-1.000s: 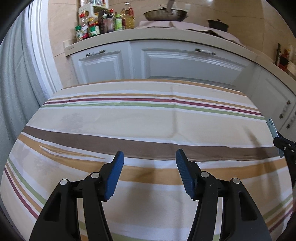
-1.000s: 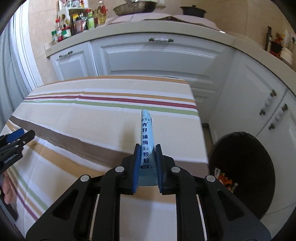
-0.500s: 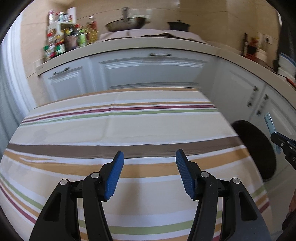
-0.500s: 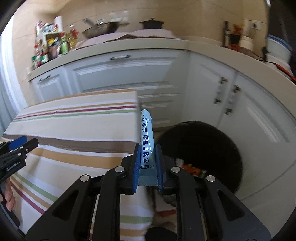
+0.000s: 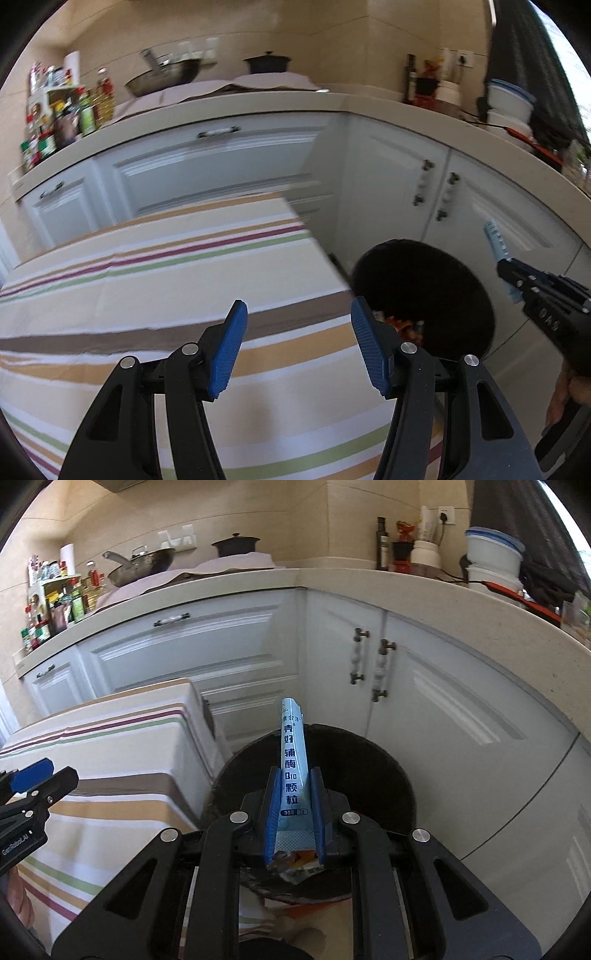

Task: Collect trash
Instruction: 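Carry the light-blue tube over the bin and open the right gripper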

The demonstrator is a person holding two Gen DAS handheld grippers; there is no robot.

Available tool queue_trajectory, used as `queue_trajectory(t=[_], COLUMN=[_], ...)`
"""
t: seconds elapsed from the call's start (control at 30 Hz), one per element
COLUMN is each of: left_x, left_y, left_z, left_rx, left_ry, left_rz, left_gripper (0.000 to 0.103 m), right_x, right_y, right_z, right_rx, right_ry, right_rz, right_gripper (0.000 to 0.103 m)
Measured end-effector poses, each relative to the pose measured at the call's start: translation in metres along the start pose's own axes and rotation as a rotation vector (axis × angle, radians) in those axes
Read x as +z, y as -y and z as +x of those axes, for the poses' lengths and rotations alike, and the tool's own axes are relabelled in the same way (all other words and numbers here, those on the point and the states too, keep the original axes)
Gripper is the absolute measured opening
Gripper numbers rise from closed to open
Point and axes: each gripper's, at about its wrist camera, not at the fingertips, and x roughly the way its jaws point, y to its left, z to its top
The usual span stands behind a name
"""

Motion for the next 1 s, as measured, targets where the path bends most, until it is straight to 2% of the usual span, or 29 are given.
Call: queue_trajectory(t=[0.37, 0.83, 0.9, 1.0], left_x=[0.019, 0.033, 0.034, 0.034], left_y=[0.041, 0.074, 0.077, 0.078], left_z=[0.019, 0.061, 0.064, 0.068], left_rx=[-0.047, -0.042, -0.04, -0.037], left_ry=[0.036, 0.021, 0.024, 0.025], left_rz=[0.048, 0.108, 0.111, 0.113], left_gripper=[0.057, 0.058, 0.064, 0.07], right_x=[0.0, 0.006, 0.006, 0.005], right_y=[0.026, 0.047, 0.049, 0.051], right_z=[0.011, 0.053, 0.058, 0.061], right_rx=[-0.028, -0.046, -0.052, -0.067], right_ry=[0.007, -0.013, -0.015, -0.011], right_rz=[0.034, 0.068, 0.069, 0.077], right_gripper=[0.016, 0.018, 0.032, 0.044])
